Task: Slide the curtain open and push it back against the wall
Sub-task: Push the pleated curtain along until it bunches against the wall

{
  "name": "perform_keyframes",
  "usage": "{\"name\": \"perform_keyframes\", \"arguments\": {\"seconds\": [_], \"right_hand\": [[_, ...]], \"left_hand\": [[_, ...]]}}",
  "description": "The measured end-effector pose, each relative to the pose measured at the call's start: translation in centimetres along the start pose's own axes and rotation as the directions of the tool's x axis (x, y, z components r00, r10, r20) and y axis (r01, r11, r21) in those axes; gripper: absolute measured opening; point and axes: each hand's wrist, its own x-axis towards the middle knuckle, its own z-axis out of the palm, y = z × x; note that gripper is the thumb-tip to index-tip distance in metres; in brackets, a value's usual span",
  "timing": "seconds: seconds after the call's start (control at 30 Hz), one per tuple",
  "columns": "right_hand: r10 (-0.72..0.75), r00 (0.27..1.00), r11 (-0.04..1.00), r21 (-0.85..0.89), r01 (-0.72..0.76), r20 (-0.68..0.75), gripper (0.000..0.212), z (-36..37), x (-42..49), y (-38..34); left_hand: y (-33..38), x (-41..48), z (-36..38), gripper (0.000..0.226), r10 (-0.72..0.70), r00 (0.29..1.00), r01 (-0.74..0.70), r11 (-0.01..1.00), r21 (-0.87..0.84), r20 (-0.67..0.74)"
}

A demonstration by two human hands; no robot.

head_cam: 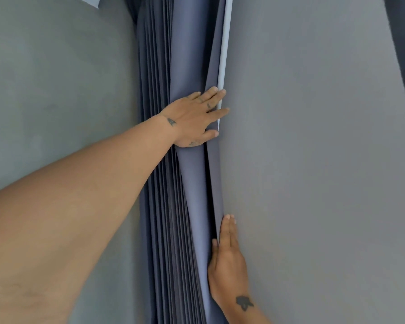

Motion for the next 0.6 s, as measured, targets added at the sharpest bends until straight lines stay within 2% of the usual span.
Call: {"name": "perform_keyframes", "arguments": {"seconds": [0.2, 0.4, 0.47, 0.6], "right_hand": [[-0.009, 0.999, 1.000, 0.001, 0.009, -0.050, 0.058, -1.8, -1.3, -0.6], [0.012, 1.000, 0.998, -0.057, -0.012, 0.000, 0.058, -3.3, -2.7, -0.8], [0.042, 0.999, 0.996, -0.075, -0.041, 0.005, 0.061, -3.8, -3.3, -0.7], [0.065, 0.998, 0.994, -0.092, -0.067, -0.025, 0.065, -4.7, -4.7, -0.4]], "left_hand": [[1.4, -0.4, -1.0, 0.057, -0.010, 1.000, 0.011, 0.999, 0.048, -0.009], [2.9, -1.4, -1.9, 0.059, -0.010, 1.000, 0.010, 1.000, -0.008, -0.006], [3.3, -1.9, -2.1, 0.060, -0.013, 0.999, 0.011, 1.000, -0.027, -0.047], [4.3, -3.4, -2.2, 0.064, -0.062, 0.970, 0.040, 0.995, -0.095, -0.234]]}}
